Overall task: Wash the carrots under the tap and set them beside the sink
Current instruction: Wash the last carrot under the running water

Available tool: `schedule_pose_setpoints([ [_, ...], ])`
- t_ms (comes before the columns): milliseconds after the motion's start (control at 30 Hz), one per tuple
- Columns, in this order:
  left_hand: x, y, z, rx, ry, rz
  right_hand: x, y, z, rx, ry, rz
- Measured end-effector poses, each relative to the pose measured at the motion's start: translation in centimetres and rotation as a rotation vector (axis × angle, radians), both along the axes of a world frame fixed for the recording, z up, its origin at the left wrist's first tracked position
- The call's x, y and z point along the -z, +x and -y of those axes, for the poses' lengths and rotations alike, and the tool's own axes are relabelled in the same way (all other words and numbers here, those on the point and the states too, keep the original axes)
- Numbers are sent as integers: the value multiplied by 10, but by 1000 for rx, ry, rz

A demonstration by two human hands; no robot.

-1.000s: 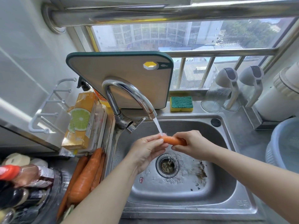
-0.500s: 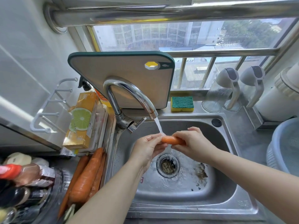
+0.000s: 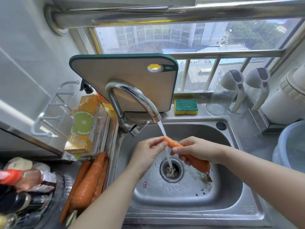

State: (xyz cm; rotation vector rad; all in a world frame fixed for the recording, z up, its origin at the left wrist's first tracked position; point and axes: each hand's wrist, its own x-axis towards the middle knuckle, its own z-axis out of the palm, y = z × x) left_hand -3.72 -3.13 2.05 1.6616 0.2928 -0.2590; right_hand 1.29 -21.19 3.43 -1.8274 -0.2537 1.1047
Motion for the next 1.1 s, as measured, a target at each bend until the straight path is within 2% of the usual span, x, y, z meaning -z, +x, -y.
schedule_pose_setpoints([
  [67,0,0,5,-55,-62,-29,-3,1,0,40,53,-92],
  [133,1,1,12,-99,-145,-112,-4,2,1,61,61,-92],
  [300,1,4,27,-277,-252,-263,2,-2,-2,-58,-94,154],
  [467,-3,0,24,-277,-398,-407,7,-6,-2,-72,-136,219],
  [600,-2,-1,21,-219,-328,-328,8,-1,-2,-43,-126,219],
  [767,-2,0,22,-264,-274,-284,1,-1,-5,-48,-144,255],
  [833,-1,1,23,-276,-259,-276,0,-3,-6,-104,-229,418],
  [967,1,2,26,-289,-244,-262,20,-8,-2,-188,-529,1243],
  [1033,-1,4,28,-266,-282,-274,27,-6,1,-126,-535,1414],
  [1100,-2,8,26,-236,-319,-283,32,-3,4,-130,-497,1461],
])
